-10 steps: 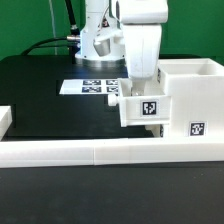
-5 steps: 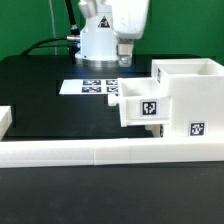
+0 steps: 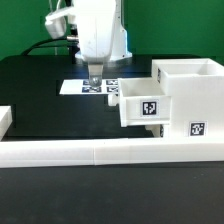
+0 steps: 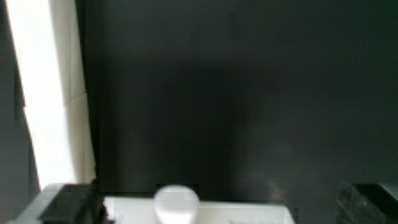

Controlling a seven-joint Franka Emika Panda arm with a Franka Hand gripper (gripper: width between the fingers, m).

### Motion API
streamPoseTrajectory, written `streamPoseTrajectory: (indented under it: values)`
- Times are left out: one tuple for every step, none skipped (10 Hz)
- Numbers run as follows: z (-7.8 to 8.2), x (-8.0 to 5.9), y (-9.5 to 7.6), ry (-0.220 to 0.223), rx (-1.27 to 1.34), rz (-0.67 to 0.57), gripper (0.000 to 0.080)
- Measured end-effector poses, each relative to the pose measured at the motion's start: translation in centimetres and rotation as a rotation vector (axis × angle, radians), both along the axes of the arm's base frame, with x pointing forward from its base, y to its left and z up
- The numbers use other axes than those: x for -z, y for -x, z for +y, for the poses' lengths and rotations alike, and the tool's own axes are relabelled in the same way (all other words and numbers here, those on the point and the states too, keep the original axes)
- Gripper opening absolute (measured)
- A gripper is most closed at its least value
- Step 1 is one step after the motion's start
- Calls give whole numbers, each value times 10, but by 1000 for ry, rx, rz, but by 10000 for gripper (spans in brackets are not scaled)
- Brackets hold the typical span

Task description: Assemble drawer

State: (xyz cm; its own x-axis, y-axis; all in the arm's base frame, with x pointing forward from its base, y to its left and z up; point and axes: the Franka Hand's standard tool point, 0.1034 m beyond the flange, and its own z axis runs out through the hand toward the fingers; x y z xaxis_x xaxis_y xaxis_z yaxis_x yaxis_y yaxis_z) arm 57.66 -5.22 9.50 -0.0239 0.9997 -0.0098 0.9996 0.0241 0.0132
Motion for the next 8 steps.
streamPoseTrajectory:
  values:
    - [0, 6, -4, -5, 1, 4, 649]
    - [2, 11, -6, -10, 1, 6, 649]
    - [6, 14, -7, -13, -3, 10, 649]
    - [11, 21, -5, -20, -9, 20, 649]
    - [15, 23, -4, -23, -14, 29, 649]
    - [23, 26, -6, -28, -1, 31, 649]
    - [33, 28, -8, -32, -5, 33, 649]
    - [30, 28, -8, -31, -5, 33, 649]
